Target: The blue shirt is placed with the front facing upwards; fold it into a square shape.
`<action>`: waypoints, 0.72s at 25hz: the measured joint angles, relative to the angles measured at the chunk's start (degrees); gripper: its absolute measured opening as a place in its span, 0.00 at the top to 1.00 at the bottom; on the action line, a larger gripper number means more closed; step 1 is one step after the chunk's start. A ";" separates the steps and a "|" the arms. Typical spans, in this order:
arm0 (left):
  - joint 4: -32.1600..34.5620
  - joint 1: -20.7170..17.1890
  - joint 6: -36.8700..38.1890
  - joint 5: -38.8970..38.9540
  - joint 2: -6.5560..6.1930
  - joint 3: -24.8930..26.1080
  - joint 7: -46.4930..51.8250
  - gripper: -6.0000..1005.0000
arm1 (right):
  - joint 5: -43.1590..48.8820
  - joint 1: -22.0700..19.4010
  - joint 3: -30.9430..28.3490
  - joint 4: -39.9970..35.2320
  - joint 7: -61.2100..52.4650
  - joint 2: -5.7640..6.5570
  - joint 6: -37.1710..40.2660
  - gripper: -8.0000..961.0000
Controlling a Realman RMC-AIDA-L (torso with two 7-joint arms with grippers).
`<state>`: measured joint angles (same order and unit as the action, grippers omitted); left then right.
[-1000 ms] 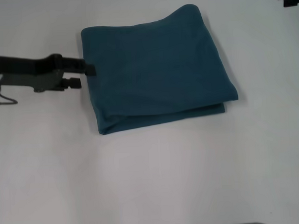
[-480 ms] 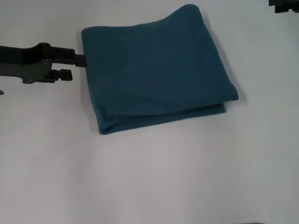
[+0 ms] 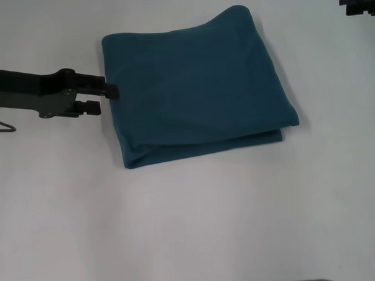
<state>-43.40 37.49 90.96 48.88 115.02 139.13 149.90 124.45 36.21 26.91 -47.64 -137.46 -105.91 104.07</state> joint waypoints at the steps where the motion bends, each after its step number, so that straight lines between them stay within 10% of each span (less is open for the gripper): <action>1: 0.01 0.04 -0.11 0.00 0.07 -0.02 0.00 0.34 | 0.00 0.03 -0.06 0.09 0.00 0.02 -0.02 0.37; 18: 0.07 0.44 -0.02 0.45 0.27 0.48 -1.15 0.34 | 0.00 0.12 -0.07 0.23 0.50 0.00 -0.10 0.37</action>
<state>-43.33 37.93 90.94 49.33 115.29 139.62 148.75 124.45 36.33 26.84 -47.42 -136.96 -105.91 103.97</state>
